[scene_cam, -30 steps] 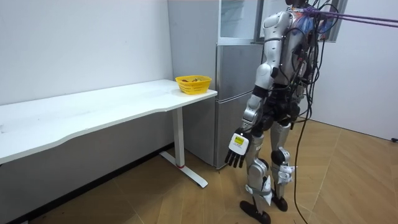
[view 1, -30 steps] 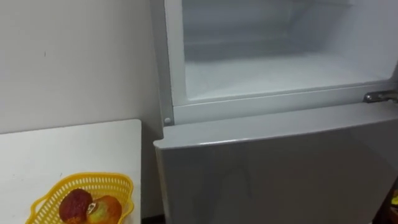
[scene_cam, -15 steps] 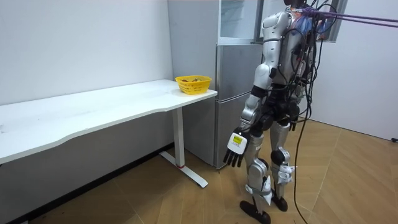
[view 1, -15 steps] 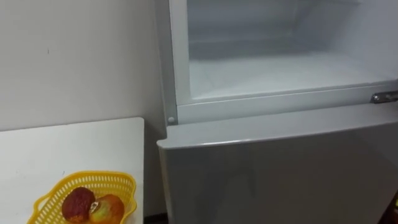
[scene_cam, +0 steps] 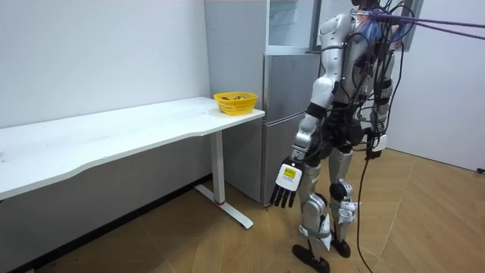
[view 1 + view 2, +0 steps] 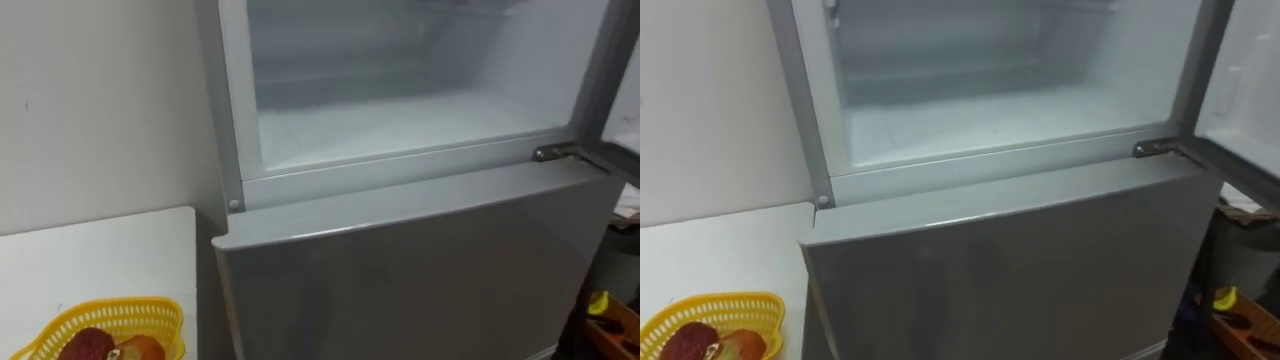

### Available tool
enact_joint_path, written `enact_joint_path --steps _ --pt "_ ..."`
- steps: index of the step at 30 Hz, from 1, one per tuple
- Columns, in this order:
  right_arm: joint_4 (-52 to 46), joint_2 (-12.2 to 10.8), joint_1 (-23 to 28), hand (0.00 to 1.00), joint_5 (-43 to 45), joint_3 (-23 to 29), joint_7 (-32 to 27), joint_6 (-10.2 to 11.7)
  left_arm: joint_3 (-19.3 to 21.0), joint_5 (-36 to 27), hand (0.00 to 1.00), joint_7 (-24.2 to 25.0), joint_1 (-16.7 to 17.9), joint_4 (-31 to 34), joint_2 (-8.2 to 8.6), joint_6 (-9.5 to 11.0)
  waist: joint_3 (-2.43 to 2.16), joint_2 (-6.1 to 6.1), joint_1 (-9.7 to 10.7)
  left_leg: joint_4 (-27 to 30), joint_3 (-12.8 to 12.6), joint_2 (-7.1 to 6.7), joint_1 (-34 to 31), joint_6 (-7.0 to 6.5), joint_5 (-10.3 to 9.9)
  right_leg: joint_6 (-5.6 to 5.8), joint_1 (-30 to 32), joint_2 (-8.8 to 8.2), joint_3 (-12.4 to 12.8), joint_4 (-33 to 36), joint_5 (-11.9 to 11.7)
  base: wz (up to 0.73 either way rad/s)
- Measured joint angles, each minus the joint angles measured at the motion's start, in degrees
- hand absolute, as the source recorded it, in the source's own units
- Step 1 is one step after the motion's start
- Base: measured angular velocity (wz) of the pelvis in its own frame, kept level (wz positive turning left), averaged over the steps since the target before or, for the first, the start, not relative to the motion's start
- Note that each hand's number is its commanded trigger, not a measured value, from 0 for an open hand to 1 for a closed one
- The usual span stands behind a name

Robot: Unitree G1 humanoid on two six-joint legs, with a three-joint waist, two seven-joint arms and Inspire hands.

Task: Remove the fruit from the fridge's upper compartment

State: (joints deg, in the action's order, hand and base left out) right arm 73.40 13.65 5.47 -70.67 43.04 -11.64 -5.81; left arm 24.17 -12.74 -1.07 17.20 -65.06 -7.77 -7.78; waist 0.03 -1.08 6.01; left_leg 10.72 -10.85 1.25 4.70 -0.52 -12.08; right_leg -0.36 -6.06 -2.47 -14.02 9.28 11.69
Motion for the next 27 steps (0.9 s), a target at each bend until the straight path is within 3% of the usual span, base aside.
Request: enact_joint_path --steps 5,8,11,13,15,18,24,27 --pt "-0.95 3.80 -2.89 0.00 -5.83 3.82 -5.40 0.01 0.53 -0.01 0.00 0.17 -0.11 1.36 -0.31 -0.57 -0.04 -1.17 0.29 0.22 -0.19 0.05 -0.03 -0.01 0.01 -0.02 0.21 0.03 0.68 0.65 0.29 -0.02" --pt "-8.90 5.91 -4.77 0.00 -7.35 5.75 -9.77 0.25 0.69 0.69 0.00 0.68 0.22 2.90 -0.65 -1.26 0.00 -1.64 0.70 0.58 -0.16 -0.01 -0.64 -0.03 0.01 0.09 1.17 0.03 1.05 0.83 0.31 -0.05" --pt "-15.39 9.23 -8.53 0.00 -7.70 6.99 -12.92 0.99 2.17 1.18 0.00 0.71 0.19 3.32 -1.54 -1.29 -0.06 -2.56 1.71 0.63 -0.11 -0.23 -0.99 -0.06 0.05 0.00 1.39 0.17 1.01 0.69 0.13 0.00" --pt "-16.29 13.55 -11.10 0.00 -9.13 7.90 -14.20 1.27 2.20 1.30 0.00 0.44 0.21 3.48 -2.17 -1.23 -0.06 -3.41 1.75 0.60 -0.06 -0.24 -1.24 -0.05 0.05 -0.01 1.44 0.26 0.76 0.46 0.12 0.06" --pt "-16.63 15.62 -12.63 0.00 -9.43 8.56 -15.59 2.02 2.18 1.83 0.00 0.05 0.25 3.61 -2.28 -1.44 -0.26 -4.10 1.73 0.66 -0.14 -0.19 -1.80 -0.04 0.05 -0.05 1.96 0.58 0.74 0.39 0.10 0.02" --pt "-23.33 16.12 -12.94 0.00 -10.39 9.59 -18.50 2.85 2.10 4.32 0.00 -0.03 0.23 4.65 -2.24 -1.95 -0.16 -4.81 1.70 0.61 -0.42 -0.02 -2.09 0.01 0.08 -0.35 2.25 0.63 0.75 0.72 -0.16 -0.04" --pt "-27.65 18.93 -18.96 0.00 -9.19 10.00 -20.11 5.79 2.15 4.67 0.00 0.07 -0.02 4.61 -2.22 -0.76 -0.16 -4.71 2.79 0.60 -1.32 0.08 -1.87 0.01 0.07 -0.35 2.20 0.68 1.33 1.43 -0.17 -0.06" --pt "-30.02 20.16 -21.70 0.00 -9.03 9.80 -19.48 6.08 2.10 4.76 0.00 1.26 0.01 4.20 -2.02 -0.50 -0.15 -4.65 3.61 0.56 -1.32 0.13 -2.27 0.03 0.04 -0.38 2.51 0.72 1.20 1.40 -0.19 0.03"
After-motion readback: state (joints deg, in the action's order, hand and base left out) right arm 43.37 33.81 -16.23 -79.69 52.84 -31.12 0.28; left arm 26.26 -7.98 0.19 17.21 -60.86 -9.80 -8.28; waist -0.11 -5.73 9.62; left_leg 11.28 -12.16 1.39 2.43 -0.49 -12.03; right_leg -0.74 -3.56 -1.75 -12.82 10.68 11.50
